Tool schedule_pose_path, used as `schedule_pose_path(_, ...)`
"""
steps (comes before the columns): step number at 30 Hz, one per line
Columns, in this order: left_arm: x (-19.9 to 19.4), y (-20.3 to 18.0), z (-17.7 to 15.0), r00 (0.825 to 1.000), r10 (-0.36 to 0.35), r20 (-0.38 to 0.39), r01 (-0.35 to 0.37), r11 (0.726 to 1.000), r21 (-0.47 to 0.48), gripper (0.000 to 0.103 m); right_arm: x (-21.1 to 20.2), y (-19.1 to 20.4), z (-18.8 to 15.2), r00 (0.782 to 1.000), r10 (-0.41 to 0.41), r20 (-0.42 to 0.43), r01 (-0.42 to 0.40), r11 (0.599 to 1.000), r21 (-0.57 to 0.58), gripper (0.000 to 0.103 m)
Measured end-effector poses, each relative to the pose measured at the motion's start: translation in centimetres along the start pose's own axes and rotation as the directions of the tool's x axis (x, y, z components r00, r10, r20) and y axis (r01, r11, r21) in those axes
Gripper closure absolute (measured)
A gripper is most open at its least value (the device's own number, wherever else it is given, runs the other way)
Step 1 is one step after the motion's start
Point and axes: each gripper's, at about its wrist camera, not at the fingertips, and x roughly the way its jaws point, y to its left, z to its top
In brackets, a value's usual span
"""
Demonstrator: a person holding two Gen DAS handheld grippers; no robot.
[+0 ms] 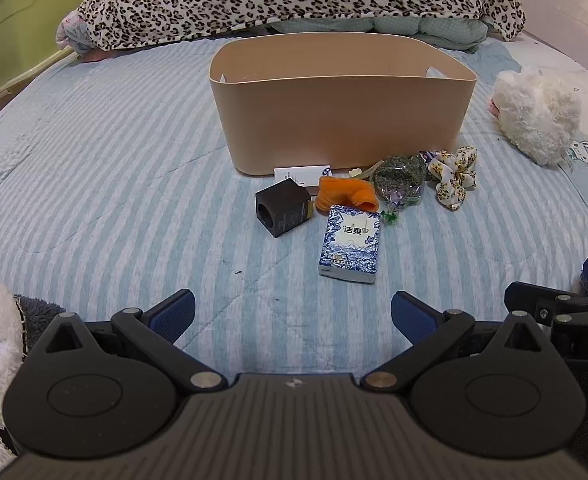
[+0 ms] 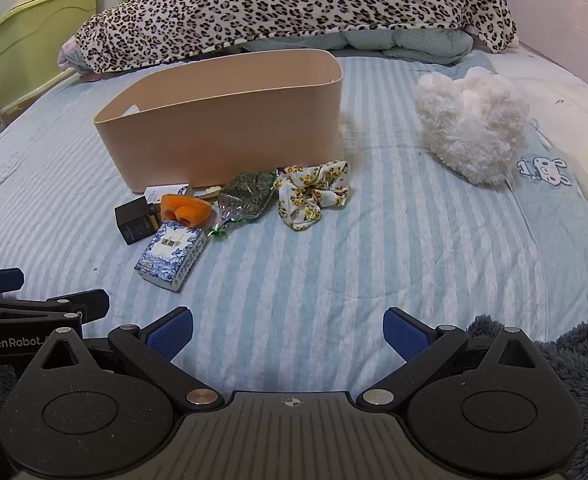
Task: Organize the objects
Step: 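Move both tools toward the items in front of the beige basket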
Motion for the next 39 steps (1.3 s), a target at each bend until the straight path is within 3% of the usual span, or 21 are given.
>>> schedule_pose_path(39,2.1,-0.3,0.9,1.0,0.0,-0.025,0.0,1.0,0.008,0.0,0.8,-0.5,1.7,1.0,-0.028,-0.002,0.028,0.999,-0.02,0.0)
